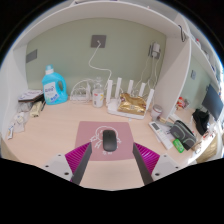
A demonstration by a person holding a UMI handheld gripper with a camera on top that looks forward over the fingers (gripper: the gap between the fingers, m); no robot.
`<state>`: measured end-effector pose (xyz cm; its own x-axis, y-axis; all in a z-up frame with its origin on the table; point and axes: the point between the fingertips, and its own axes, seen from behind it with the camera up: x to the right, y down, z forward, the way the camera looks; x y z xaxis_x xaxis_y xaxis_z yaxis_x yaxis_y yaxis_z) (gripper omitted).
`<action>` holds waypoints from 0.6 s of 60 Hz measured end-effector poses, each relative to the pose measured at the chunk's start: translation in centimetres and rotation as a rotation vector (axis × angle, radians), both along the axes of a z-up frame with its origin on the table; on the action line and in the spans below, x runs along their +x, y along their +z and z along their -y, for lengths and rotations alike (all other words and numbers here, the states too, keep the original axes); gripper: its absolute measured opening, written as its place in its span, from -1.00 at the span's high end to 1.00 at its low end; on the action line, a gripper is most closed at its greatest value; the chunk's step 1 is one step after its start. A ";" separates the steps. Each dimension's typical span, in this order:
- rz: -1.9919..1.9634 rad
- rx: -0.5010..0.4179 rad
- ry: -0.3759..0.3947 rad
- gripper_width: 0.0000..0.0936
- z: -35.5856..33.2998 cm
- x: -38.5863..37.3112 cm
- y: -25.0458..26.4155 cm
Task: Arrange mouse
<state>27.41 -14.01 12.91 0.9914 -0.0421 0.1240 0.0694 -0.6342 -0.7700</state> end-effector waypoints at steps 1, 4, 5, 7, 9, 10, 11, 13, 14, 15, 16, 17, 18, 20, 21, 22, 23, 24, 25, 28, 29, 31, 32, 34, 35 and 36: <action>0.005 0.001 -0.002 -0.81 0.5 0.0 0.3; 0.012 0.006 -0.008 -0.81 2.0 -0.2 1.0; 0.013 0.008 -0.009 -0.81 2.4 -0.3 1.2; 0.014 0.012 -0.014 -0.81 3.2 -0.3 1.5; 0.017 0.014 -0.016 -0.81 3.9 -0.4 1.7; 0.018 0.016 -0.018 -0.82 4.3 -0.4 1.9; 0.020 0.018 -0.019 -0.81 4.6 -0.3 1.9; 0.025 0.022 -0.024 -0.81 5.0 -0.3 2.1; 0.027 0.023 -0.024 -0.81 5.2 -0.3 2.2; 0.029 0.026 -0.025 -0.82 5.4 -0.3 2.3; 0.031 0.027 -0.026 -0.81 5.5 -0.3 2.4; 0.032 0.029 -0.027 -0.81 5.7 -0.2 2.4; 0.033 0.029 -0.027 -0.81 5.8 -0.3 2.5; 0.033 0.031 -0.024 -0.81 6.0 -0.3 2.6; 0.034 0.032 -0.023 -0.81 6.0 -0.3 2.7; 0.034 0.035 -0.022 -0.81 6.1 -0.3 2.8; 0.035 0.038 -0.022 -0.81 6.1 -0.3 3.0; 0.035 0.041 -0.021 -0.81 6.1 -0.3 3.1; 0.035 0.043 -0.020 -0.81 6.1 -0.3 3.2; 0.041 0.046 -0.020 -0.81 6.2 -0.2 3.5; 0.045 0.048 -0.020 -0.81 6.2 -0.2 3.6; 0.046 0.048 -0.019 -0.81 6.2 -0.2 3.6; 0.044 0.047 -0.020 -0.81 6.3 -0.3 3.7; 0.037 0.046 -0.018 -0.81 6.3 -0.5 3.8; 0.034 0.048 -0.016 -0.81 6.3 -0.6 3.9; 0.032 0.049 -0.015 -0.81 6.3 -0.6 3.9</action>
